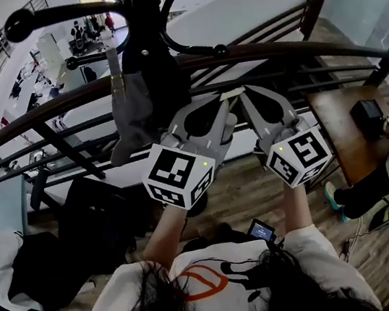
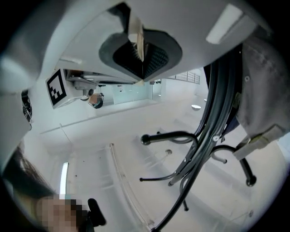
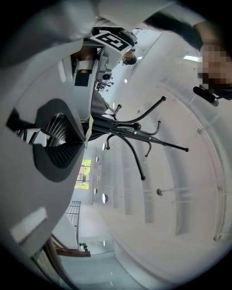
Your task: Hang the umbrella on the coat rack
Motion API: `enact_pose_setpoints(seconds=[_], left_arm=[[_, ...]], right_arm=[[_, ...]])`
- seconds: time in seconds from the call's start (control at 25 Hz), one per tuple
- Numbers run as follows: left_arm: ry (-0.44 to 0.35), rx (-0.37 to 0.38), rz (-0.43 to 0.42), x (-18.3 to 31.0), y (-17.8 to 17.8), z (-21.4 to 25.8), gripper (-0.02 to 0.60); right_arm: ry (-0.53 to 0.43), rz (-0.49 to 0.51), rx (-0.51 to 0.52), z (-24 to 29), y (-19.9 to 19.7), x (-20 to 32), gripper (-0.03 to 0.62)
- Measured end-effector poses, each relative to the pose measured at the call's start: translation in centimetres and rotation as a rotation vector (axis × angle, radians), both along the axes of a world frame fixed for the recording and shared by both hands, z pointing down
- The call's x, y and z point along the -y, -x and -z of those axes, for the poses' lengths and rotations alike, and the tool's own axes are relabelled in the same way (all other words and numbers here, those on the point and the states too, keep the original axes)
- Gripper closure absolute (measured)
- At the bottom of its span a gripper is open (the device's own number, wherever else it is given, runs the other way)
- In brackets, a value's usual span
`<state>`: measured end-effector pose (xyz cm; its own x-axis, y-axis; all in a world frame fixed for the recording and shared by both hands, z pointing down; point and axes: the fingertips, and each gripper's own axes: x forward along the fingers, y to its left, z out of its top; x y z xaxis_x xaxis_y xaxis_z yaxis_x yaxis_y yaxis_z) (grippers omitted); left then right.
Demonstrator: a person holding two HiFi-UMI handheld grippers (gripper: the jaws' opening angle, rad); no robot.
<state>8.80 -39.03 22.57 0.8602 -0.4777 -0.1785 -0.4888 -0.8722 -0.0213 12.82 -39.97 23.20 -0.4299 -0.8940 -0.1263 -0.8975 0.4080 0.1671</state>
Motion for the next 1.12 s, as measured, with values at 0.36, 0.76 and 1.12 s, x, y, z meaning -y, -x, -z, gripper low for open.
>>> enact_pose_setpoints(seconds=[0.36, 0.76, 1.12], left_arm=[[-0.140, -0.055, 0.032, -1.5, 0.8, 6.5, 0.581], [-0.203, -0.068, 0.097, -3.1, 2.4, 10.0, 0.581], [-0.244, -0.058, 0.140, -3.5, 3.3, 11.6, 0.581]], right_arm=[[-0.133, 0.118, -0.016, 6.4, 0.9, -1.1, 0.568], [-0.201, 0.210, -0.023, 9.8, 2.4, -2.2, 0.568], [-0.208, 0.259, 0.017, 11.6, 3.5, -2.7, 0.568]])
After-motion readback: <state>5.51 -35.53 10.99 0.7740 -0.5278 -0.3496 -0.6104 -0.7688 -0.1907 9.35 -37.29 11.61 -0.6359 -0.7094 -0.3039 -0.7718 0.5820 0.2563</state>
